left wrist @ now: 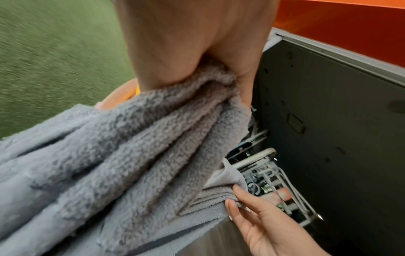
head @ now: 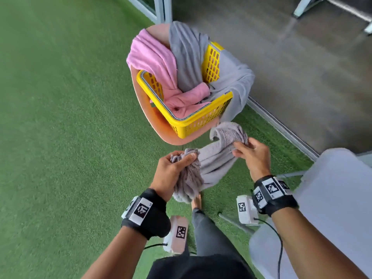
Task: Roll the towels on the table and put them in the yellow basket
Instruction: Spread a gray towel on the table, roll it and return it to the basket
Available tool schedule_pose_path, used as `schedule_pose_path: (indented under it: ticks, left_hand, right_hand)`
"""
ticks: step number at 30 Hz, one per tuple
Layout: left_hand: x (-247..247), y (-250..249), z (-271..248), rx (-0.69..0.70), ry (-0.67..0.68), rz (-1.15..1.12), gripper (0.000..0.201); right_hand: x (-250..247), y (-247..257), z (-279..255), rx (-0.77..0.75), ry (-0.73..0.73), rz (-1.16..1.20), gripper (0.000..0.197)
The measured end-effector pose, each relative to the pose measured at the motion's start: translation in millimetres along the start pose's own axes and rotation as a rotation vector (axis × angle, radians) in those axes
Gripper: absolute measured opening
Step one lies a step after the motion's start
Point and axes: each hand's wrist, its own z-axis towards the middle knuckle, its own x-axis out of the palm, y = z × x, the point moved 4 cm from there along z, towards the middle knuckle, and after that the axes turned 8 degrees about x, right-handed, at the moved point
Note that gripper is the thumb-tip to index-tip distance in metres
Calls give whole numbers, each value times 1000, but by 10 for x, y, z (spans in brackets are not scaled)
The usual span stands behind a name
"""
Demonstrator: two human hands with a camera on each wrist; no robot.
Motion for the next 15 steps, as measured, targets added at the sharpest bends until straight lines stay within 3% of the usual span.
schedule_pose_path:
  ticks: [4, 6, 10, 12, 15]
  left_hand:
    - [512, -141, -40, 70, 116, 32, 10]
    - [786, -188, -32, 96, 174, 58, 4]
    - [1363, -251, 58, 172, 241, 108, 5]
    - [1643, -270, 135, 209, 235, 137, 17]
    - [2101, -315, 304, 280, 196, 172, 42]
  right_hand:
    - [-557, 124, -165, -54, -78, 37, 8]
    - [-804, 191, -119, -83, -141, 24, 17]
    - [-1255, 502, 71, -147, -211, 2, 11]
    - [-1490, 682, 280, -146, -238, 18, 11]
    - [-1829, 1031, 632, -196, -210, 41, 32]
